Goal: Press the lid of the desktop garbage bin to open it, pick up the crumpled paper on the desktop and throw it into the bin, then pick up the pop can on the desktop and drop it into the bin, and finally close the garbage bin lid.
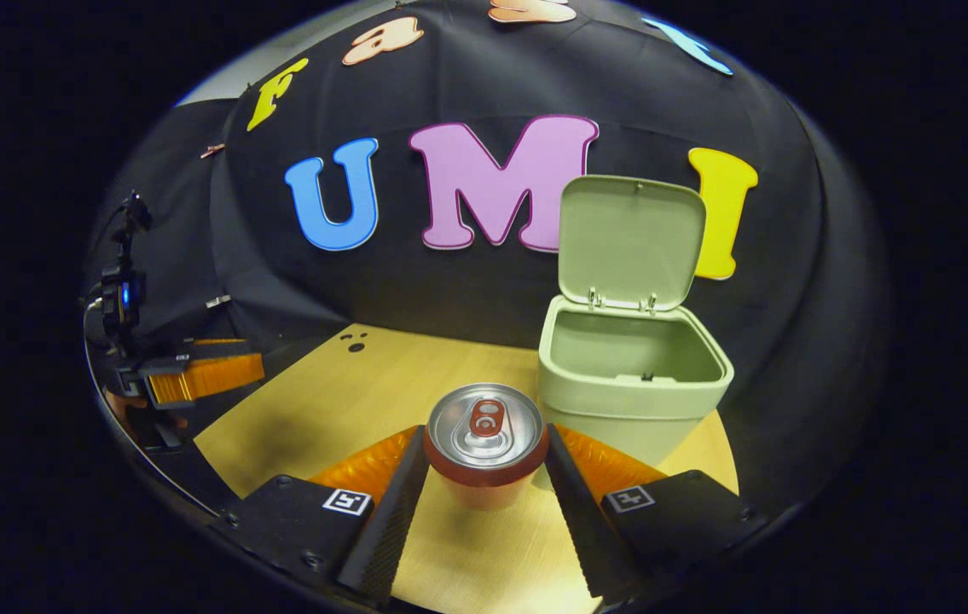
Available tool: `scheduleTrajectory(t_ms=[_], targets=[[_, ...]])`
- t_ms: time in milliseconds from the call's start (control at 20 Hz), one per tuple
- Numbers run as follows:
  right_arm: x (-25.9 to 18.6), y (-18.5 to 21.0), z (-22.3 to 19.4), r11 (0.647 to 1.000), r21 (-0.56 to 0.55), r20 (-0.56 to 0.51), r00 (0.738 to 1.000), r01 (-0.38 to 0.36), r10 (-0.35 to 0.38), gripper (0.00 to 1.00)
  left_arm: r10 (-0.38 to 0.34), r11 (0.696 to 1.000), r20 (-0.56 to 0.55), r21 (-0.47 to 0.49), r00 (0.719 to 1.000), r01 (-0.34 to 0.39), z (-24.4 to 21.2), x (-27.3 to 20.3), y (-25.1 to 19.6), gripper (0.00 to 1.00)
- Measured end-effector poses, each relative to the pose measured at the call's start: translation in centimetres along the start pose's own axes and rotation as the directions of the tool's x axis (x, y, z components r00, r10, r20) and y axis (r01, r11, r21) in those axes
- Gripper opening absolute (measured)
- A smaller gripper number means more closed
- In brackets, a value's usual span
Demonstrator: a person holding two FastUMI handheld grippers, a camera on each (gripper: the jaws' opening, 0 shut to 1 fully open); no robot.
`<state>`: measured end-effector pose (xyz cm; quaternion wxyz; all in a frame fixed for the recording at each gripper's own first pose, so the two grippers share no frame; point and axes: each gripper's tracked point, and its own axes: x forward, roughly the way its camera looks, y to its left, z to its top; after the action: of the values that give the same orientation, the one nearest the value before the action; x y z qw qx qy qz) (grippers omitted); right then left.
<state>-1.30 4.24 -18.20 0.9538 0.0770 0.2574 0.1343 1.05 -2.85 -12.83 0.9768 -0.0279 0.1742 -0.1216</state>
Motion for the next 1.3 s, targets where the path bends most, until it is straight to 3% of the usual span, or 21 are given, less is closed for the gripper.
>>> scheduleTrajectory(t_ms=[300,700,1050,1300], targets=[[0.9,-2.0,6.6,0.998,-0.051,0.094,0.995,0.027,-0.022,0.84,-0.004,1.0,0.005,-0.003,1.0,0.004,0.2,0.2,-0.3,0.96],[3.9,-7.1,11.5,0.992,-0.055,0.144,0.984,0.11,-0.102,0.83,0.004,1.0,0.003,-0.004,1.0,-0.004,0.1,0.3,-0.4,0.96],[8.7,-12.9,10.1,0.976,-0.065,0.091,0.975,0.207,-0.201,0.84,0.017,1.0,-0.002,-0.011,1.0,-0.017,0.0,0.4,0.1,0.96],[11.7,-14.2,7.6,0.975,-0.045,0.03,0.976,0.217,-0.216,0.84,0.027,0.999,-0.005,-0.019,1.0,-0.027,-0.1,0.4,0.4,0.96]])
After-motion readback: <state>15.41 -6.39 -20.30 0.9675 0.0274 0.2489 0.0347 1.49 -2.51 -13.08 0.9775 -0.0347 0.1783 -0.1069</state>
